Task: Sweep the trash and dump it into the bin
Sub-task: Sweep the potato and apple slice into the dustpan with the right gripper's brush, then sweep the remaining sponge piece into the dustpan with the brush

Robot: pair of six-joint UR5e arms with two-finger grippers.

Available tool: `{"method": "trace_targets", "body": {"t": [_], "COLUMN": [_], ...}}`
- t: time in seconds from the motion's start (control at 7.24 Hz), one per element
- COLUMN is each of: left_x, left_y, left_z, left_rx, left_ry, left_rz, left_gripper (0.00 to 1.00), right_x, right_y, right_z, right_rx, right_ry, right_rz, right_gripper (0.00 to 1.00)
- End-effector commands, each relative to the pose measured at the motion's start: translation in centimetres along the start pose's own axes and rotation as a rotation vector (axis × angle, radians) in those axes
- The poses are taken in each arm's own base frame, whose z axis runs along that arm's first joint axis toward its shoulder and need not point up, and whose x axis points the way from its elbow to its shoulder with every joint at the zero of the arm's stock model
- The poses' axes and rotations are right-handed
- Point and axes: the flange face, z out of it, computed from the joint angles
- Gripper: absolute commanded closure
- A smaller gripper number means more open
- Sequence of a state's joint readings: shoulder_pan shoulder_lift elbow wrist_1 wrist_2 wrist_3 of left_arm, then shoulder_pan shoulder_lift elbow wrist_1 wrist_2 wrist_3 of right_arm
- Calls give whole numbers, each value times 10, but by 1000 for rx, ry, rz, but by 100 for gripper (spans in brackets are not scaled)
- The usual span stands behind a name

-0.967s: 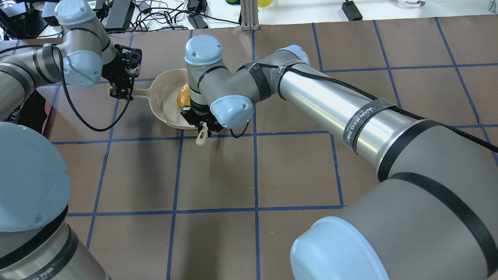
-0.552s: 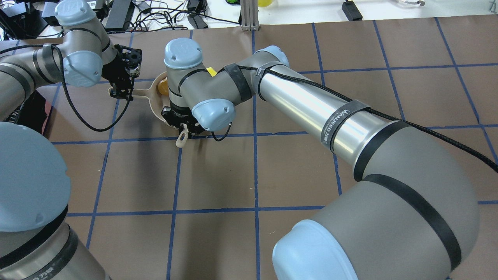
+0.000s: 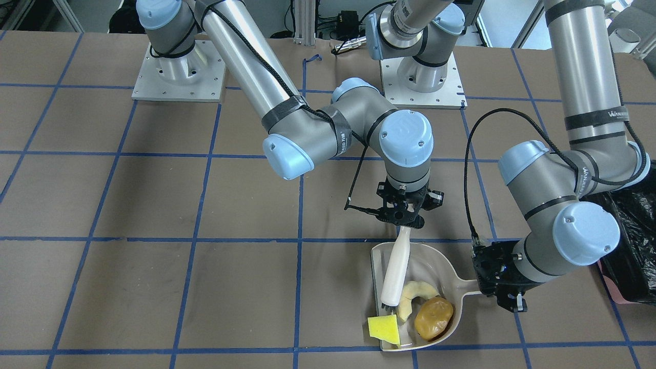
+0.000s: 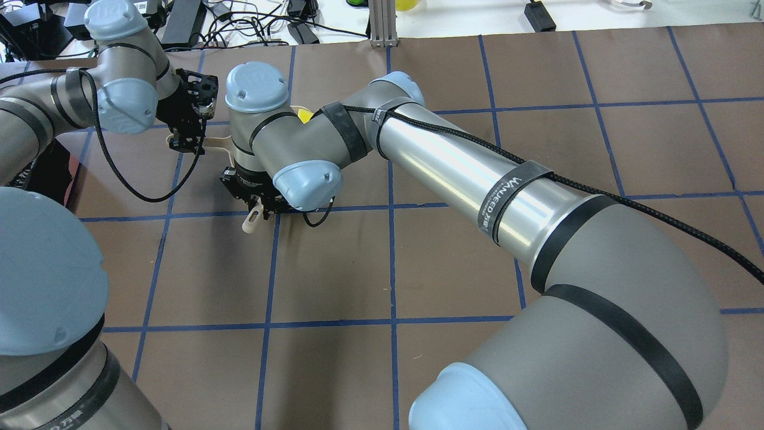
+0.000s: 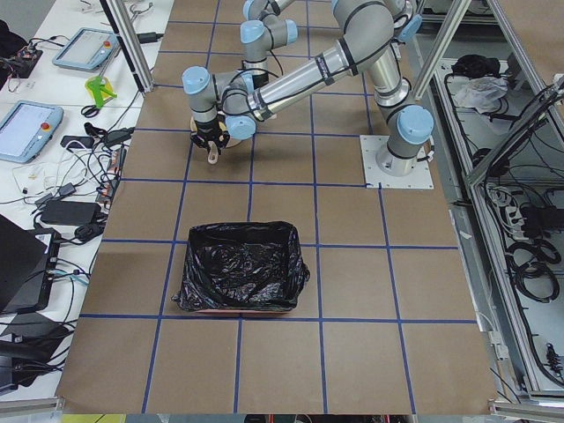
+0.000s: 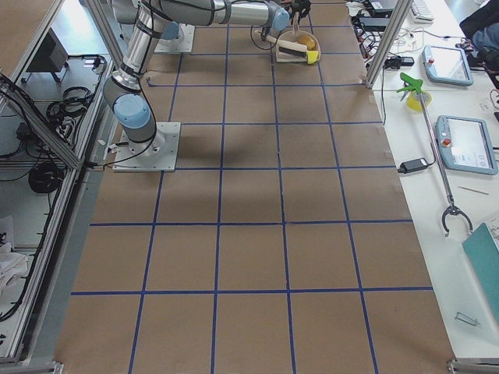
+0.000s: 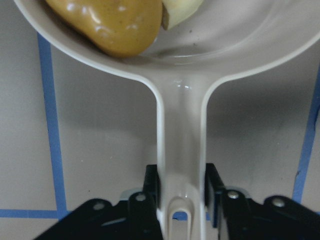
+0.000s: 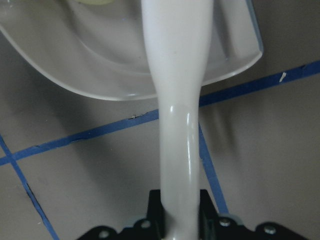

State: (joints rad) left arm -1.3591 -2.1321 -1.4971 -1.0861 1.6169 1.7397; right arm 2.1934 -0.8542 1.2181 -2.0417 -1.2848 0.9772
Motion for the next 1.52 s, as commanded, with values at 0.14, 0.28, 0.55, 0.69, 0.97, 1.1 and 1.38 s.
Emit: {"method": "trace_targets", "body": {"t": [0.14,0.28,0.55,0.69,0.97,1.1,1.38], "left_x": [0,0,0,0,0,-1,-1], "left_y": [0,0,0,0,0,0,0], "left_z": [0,0,0,1,1,0,1], "left_rx": [0,0,0,-1,-1,-2,-1], "left_ry": [0,0,-1,0,2,-1,2], "left_rz": [3,3,0,0,0,0,0], "left_gripper": [91,91,91,91,91,91,91], "right_x": [-11,-8,15,29,54,59,72], "right_y": [25,26,4,-16,-46,-57,-89], "right_z": [-40,-44,-35,-37,-34,-35,-39], "right_rx": [-16,-7,60,84,117,122,150], "right_ry": [-65,-48,88,129,202,209,244], "right_rz": [126,121,45,44,-34,-70,-164], "right_gripper": [100,100,100,100,100,100,100]}}
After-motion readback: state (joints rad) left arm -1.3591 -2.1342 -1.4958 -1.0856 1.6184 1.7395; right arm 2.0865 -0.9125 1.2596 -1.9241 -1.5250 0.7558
